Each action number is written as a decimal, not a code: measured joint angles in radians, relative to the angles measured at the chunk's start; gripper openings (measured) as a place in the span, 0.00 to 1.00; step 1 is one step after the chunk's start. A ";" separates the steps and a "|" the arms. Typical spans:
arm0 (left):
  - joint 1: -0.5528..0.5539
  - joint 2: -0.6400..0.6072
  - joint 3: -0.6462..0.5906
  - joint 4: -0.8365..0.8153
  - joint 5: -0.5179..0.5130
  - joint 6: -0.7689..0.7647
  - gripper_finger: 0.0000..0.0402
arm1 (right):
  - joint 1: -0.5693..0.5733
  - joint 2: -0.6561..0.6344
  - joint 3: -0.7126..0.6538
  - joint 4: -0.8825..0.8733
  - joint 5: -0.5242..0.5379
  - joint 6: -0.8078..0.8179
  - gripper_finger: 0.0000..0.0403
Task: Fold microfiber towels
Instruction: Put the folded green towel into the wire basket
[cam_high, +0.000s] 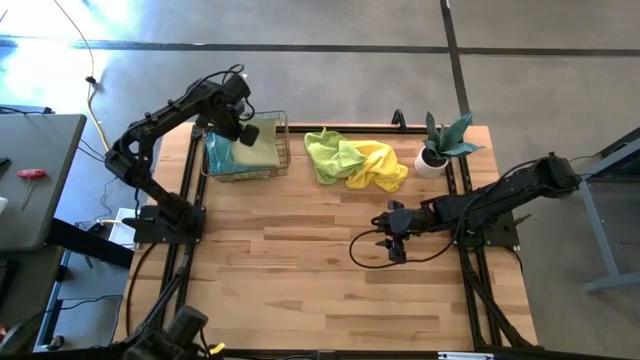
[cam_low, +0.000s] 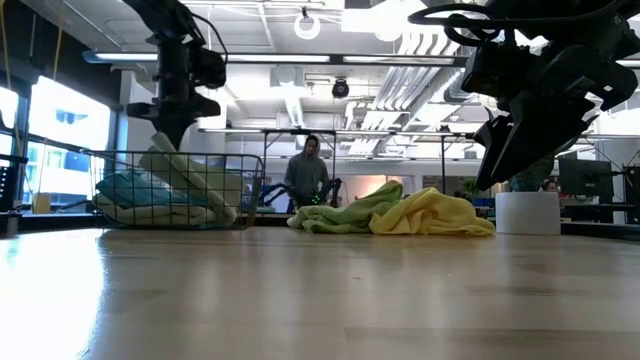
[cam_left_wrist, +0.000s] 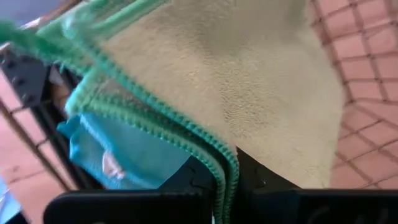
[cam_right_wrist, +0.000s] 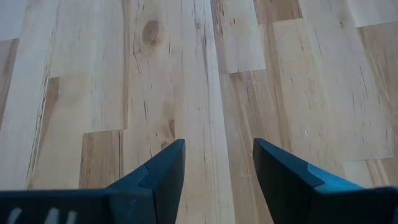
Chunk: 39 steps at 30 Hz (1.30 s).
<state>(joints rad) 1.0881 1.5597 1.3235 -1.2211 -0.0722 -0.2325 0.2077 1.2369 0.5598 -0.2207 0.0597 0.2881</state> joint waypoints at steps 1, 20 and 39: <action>-0.011 0.000 0.000 -0.013 -0.014 -0.013 0.02 | 0.000 0.000 0.000 0.000 0.000 0.000 0.45; -0.182 0.000 -0.001 -0.175 -0.404 -0.283 0.02 | 0.000 0.000 0.000 0.000 0.000 0.000 0.45; -0.195 0.001 -0.002 -0.081 -0.374 -0.235 0.23 | 0.000 0.000 0.000 0.000 0.000 0.000 0.45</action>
<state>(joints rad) 0.8932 1.5604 1.3216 -1.3024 -0.4458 -0.4679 0.2077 1.2369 0.5598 -0.2207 0.0597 0.2882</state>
